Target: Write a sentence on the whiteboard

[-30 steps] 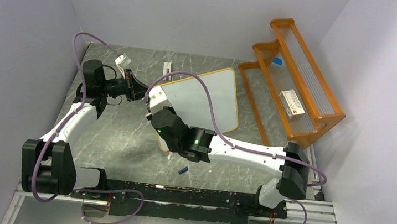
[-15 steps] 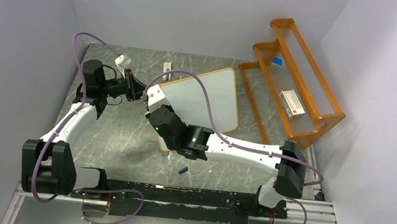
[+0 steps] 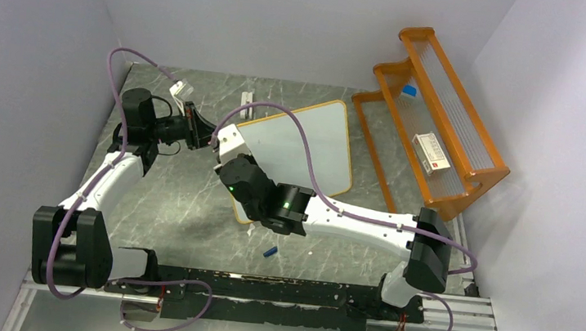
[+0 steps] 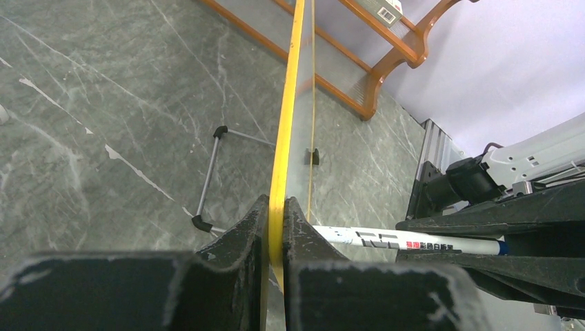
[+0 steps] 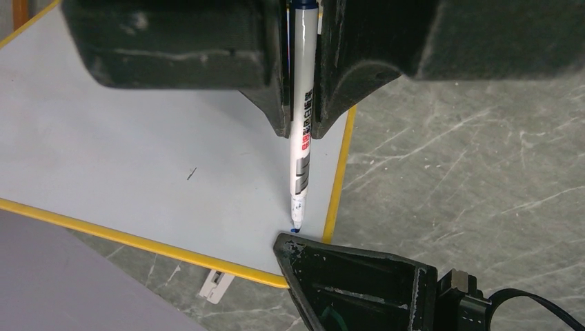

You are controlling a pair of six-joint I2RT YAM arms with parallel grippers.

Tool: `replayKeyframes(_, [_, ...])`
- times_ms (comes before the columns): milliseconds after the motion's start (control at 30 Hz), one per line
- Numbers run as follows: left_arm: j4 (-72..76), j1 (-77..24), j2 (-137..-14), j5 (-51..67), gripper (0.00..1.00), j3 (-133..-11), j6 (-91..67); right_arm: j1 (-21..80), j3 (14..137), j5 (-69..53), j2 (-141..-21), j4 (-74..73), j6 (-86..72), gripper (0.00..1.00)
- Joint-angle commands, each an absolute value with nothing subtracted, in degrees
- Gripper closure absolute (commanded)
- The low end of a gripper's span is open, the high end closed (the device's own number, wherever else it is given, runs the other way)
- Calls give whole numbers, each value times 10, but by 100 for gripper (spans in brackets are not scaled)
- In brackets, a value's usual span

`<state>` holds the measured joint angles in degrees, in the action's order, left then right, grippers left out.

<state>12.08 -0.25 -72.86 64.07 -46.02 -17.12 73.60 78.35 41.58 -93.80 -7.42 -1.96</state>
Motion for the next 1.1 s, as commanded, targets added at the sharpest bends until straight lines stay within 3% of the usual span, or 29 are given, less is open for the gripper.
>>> replayKeyframes(0, [117,-13,-723,647,95,-463,-147,728,785,420,-942,-93,-37,100])
replayKeyframes(1067, [117,-13,-721,640,95,-461,-148,728,747,424,-897,-162,-92,100])
